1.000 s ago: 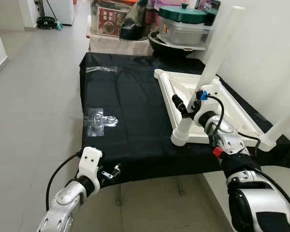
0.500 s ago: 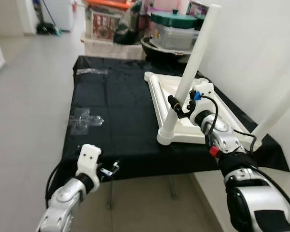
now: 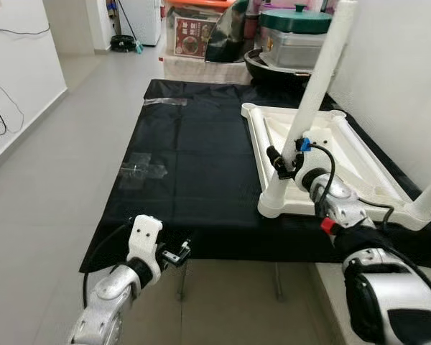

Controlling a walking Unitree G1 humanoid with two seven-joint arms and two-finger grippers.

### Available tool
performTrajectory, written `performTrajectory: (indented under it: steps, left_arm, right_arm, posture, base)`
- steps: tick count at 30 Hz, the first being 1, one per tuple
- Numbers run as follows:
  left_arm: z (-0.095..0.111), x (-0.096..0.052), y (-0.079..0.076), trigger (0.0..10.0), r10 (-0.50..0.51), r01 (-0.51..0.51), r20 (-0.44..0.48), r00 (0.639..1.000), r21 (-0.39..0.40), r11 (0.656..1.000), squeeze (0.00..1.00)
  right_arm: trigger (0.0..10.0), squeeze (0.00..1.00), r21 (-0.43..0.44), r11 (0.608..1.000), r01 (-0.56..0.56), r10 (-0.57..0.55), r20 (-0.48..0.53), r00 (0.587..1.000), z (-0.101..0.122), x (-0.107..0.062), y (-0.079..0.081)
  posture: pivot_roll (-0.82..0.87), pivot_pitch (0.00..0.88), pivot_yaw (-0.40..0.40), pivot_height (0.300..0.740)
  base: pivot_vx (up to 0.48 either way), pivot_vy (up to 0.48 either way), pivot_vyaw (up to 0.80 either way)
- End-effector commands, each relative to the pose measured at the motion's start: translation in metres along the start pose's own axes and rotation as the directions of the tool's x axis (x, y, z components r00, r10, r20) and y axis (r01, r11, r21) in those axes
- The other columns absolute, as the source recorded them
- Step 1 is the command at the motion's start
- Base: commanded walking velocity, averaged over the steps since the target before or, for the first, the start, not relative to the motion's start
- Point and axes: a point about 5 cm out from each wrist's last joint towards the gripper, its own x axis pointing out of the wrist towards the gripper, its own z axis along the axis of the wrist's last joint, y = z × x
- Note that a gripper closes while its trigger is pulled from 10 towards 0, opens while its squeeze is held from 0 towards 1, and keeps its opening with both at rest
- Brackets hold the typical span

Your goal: Building children table

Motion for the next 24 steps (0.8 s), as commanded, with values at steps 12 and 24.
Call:
performTrajectory:
  steps: [12,24]
  left_arm:
    - [-0.003,0.000,-0.003,10.0,0.002,-0.002,-0.004,1.000,-0.023,1.000,0.00]
    - [-0.006,0.001,-0.006,10.0,-0.006,0.006,-0.008,1.000,-0.035,0.999,0.00]
  right_arm:
    - [10.0,0.00,0.150,0.983,0.102,-0.101,-0.011,0.995,-0.010,-0.002,-0.002]
    - [10.0,0.00,0.102,0.993,-0.057,0.051,0.056,0.997,0.001,0.001,0.014]
  posture:
    - [0.05,0.000,-0.161,0.740]
    - [0.05,0.000,-0.166,0.740]
  base:
    - [0.000,-0.331,0.00]
    - [0.000,0.000,0.00]
